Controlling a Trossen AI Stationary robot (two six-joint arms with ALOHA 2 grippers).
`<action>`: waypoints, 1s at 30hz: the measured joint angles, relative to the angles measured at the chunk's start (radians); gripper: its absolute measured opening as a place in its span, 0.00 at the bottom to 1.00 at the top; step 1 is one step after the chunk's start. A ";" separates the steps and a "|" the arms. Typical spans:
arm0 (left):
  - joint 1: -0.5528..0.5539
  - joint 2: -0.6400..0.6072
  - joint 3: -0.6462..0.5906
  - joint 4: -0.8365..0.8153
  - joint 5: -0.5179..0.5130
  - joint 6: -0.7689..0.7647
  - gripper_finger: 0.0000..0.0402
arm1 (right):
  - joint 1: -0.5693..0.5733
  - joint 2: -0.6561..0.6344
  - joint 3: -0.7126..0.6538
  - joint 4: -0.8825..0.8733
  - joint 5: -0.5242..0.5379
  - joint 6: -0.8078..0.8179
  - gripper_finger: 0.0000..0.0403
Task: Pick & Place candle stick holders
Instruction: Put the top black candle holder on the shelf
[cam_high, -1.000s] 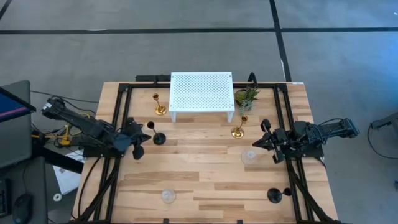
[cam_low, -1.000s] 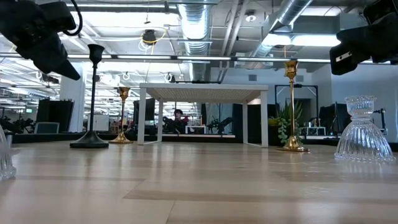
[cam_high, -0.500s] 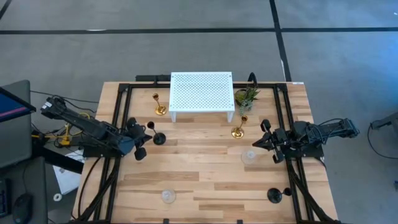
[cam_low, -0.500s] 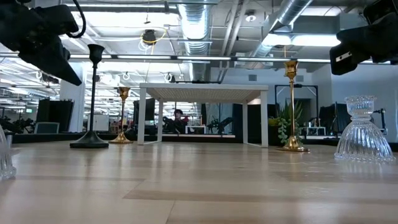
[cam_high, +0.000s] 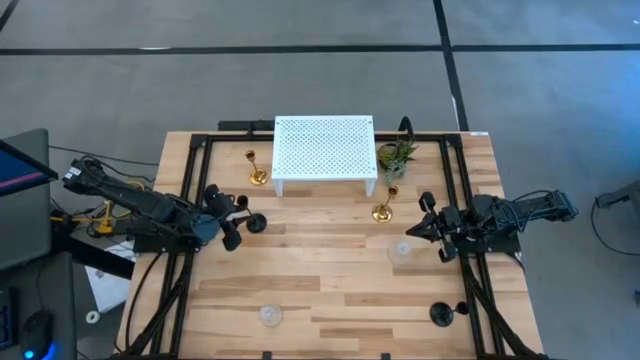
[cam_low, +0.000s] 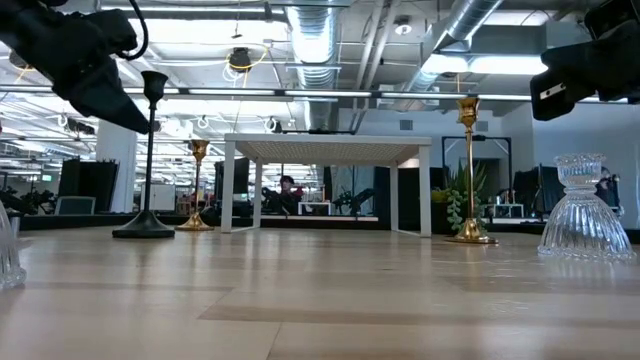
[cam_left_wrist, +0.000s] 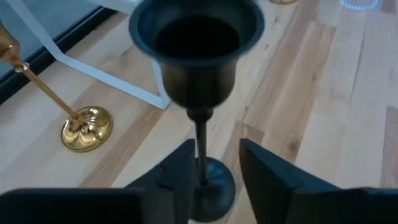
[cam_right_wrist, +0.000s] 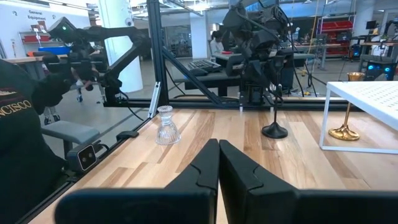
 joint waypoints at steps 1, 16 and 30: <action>0.004 0.001 0.000 0.005 0.000 0.000 0.36 | 0.000 0.000 0.000 0.000 0.000 0.000 0.00; 0.013 0.095 0.000 0.140 -0.035 0.003 0.47 | 0.000 0.000 0.000 0.000 0.000 0.000 0.00; 0.013 0.159 0.000 0.140 -0.227 0.013 0.38 | 0.000 0.000 0.000 0.000 0.000 0.000 0.00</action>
